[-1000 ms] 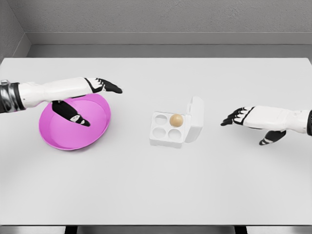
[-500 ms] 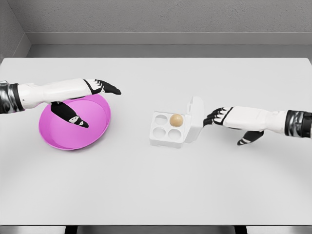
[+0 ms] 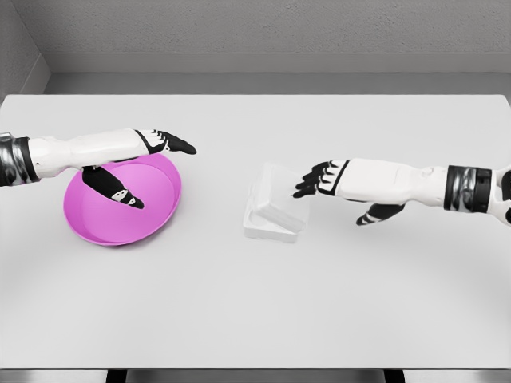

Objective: Pack egg into the box and close the box lid

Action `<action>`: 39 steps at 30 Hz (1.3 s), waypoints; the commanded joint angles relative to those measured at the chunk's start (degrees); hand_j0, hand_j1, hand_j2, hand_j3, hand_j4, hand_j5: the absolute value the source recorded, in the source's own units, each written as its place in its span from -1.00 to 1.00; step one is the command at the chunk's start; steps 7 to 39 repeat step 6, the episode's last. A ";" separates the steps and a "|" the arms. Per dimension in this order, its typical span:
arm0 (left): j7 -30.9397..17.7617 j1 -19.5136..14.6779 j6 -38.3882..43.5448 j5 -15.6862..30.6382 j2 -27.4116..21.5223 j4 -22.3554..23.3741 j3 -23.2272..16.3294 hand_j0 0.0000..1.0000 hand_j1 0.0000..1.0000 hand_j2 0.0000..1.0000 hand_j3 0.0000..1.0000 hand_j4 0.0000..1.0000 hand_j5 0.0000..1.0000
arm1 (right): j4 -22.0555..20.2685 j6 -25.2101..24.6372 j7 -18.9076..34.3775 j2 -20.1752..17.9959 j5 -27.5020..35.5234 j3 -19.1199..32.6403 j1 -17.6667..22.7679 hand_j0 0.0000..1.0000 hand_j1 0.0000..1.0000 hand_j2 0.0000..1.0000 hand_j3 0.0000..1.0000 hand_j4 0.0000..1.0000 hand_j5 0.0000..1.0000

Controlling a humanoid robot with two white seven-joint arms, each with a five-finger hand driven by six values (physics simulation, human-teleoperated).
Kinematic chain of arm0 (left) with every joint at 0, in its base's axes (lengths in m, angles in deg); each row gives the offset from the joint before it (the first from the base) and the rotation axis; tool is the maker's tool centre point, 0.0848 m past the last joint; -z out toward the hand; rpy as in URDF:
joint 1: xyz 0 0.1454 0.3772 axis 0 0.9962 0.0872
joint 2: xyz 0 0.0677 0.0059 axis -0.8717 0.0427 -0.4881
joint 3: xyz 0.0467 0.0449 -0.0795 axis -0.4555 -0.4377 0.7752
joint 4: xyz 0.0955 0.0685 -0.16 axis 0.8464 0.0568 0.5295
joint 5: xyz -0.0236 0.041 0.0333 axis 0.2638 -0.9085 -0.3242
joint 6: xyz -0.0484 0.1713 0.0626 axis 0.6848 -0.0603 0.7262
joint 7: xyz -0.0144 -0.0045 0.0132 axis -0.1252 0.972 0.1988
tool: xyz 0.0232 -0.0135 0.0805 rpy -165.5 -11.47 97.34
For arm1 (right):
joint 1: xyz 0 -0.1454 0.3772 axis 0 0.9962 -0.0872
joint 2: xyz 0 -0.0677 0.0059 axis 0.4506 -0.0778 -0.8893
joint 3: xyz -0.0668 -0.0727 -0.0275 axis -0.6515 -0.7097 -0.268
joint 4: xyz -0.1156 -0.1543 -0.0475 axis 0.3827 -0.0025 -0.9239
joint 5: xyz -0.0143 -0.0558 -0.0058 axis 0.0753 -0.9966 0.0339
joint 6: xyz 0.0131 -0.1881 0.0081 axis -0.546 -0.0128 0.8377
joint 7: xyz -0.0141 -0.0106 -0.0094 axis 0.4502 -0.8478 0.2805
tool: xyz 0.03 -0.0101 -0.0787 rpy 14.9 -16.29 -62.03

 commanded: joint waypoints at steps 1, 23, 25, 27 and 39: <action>0.02 0.00 0.15 0.48 -0.09 0.10 0.04 1.00 1.00 1.00 1.00 1.00 1.00 | -0.44 -0.14 -0.02 1.00 0.45 -0.32 -0.09 1.00 1.00 1.00 1.00 1.00 1.00; 0.02 0.00 0.15 0.48 -0.09 0.10 0.04 1.00 1.00 1.00 1.00 1.00 1.00 | -0.27 -0.14 -0.02 -4.62 3.26 6.88 -0.44 1.00 1.00 1.00 1.00 1.00 1.00; 0.02 0.00 0.15 0.48 -0.09 0.10 0.04 1.00 1.00 1.00 1.00 1.00 1.00 | -0.27 -0.14 -0.02 -4.62 3.26 6.88 -0.44 1.00 1.00 1.00 1.00 1.00 1.00; 0.02 0.00 0.15 0.48 -0.09 0.10 0.04 1.00 1.00 1.00 1.00 1.00 1.00 | -0.27 -0.14 -0.02 -4.62 3.26 6.88 -0.44 1.00 1.00 1.00 1.00 1.00 1.00; 0.02 0.00 0.15 0.48 -0.09 0.10 0.04 1.00 1.00 1.00 1.00 1.00 1.00 | -0.27 -0.14 -0.02 -4.62 3.26 6.88 -0.44 1.00 1.00 1.00 1.00 1.00 1.00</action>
